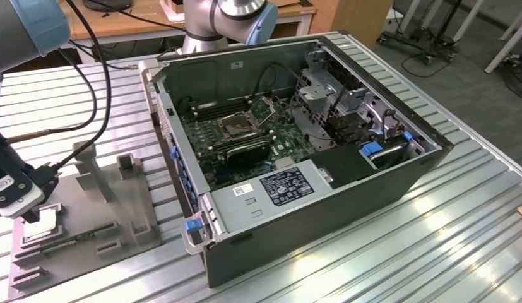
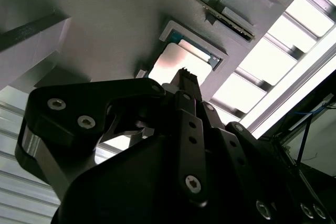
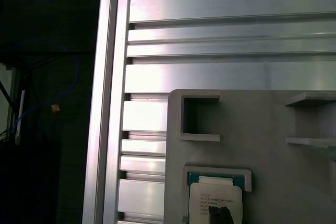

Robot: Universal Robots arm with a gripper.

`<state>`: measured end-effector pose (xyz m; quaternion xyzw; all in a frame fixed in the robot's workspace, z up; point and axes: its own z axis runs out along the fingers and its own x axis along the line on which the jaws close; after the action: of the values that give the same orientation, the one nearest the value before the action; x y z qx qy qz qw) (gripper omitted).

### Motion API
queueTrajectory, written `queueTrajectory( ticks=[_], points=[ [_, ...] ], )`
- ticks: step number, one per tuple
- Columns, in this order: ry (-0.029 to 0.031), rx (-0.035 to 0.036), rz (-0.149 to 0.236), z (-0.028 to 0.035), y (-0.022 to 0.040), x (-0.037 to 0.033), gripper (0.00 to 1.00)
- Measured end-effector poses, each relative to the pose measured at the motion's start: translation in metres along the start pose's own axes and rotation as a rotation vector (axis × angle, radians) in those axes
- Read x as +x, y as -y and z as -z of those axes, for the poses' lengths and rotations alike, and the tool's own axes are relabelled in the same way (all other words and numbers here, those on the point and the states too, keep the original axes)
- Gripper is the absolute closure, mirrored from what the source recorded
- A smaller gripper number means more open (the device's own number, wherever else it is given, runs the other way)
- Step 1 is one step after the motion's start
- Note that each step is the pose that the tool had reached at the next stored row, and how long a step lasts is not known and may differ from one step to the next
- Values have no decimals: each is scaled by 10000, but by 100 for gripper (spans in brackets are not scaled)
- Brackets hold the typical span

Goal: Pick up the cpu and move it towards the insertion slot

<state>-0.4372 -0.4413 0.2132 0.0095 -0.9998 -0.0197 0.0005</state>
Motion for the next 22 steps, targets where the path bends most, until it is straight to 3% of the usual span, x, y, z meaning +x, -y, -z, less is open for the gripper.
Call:
queueTrajectory(
  ticks=[7, 9, 11, 12, 15, 17, 18, 22],
  points=[
    [0, 0, 0, -1, 0, 0, 89],
    [0, 0, 0, -1, 0, 0, 83],
    [0, 0, 0, -1, 0, 0, 71],
    [0, 0, 0, -1, 0, 0, 71],
    [0, 0, 0, -2, 0, 0, 53],
    [0, 0, 0, -2, 0, 0, 53],
    [0, 0, 0, -2, 0, 0, 47],
    [0, 0, -1, -2, 0, 0, 47]
  ],
)
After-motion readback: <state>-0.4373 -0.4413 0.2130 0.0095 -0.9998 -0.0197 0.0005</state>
